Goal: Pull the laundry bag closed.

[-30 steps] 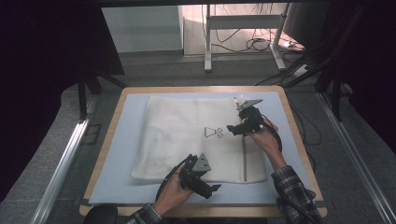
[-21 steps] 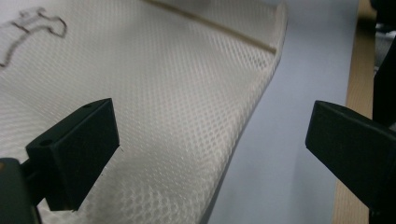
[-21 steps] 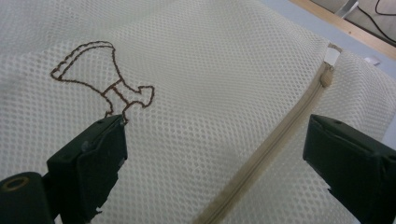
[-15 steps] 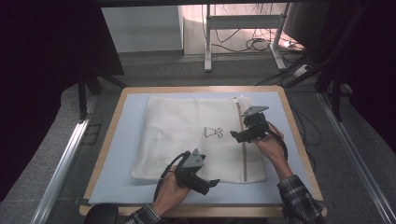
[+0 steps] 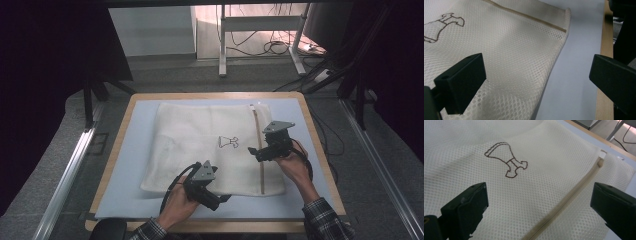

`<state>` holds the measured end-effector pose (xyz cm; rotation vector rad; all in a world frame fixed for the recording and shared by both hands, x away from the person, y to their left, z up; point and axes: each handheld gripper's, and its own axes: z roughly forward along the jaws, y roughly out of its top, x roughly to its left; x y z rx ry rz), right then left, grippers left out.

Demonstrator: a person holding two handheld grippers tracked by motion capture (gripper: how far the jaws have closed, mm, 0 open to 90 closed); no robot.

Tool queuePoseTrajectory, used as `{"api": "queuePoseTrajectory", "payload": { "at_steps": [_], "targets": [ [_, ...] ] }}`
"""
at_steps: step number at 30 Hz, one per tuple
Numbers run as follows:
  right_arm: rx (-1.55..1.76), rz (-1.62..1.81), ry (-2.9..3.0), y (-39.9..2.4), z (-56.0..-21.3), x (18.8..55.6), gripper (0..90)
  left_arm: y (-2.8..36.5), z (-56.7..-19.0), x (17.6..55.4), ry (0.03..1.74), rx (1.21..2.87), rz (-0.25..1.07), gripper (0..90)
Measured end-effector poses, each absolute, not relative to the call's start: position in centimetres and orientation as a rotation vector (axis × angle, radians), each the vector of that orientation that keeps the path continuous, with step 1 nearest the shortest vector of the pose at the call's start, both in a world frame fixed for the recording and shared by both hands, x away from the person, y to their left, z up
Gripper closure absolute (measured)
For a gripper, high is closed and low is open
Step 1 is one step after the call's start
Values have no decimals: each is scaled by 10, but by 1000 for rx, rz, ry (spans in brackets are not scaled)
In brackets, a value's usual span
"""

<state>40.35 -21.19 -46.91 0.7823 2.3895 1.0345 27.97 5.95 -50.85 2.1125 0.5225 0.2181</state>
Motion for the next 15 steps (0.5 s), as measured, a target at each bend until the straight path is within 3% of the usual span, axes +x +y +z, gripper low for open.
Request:
{"api": "queuePoseTrajectory", "payload": {
  "at_steps": [15],
  "targets": [
    [729, 1020, 2428, -211, -478, 372, 4, 78, -507, 278, 595, 2113, 317, 1]
  ]
}}
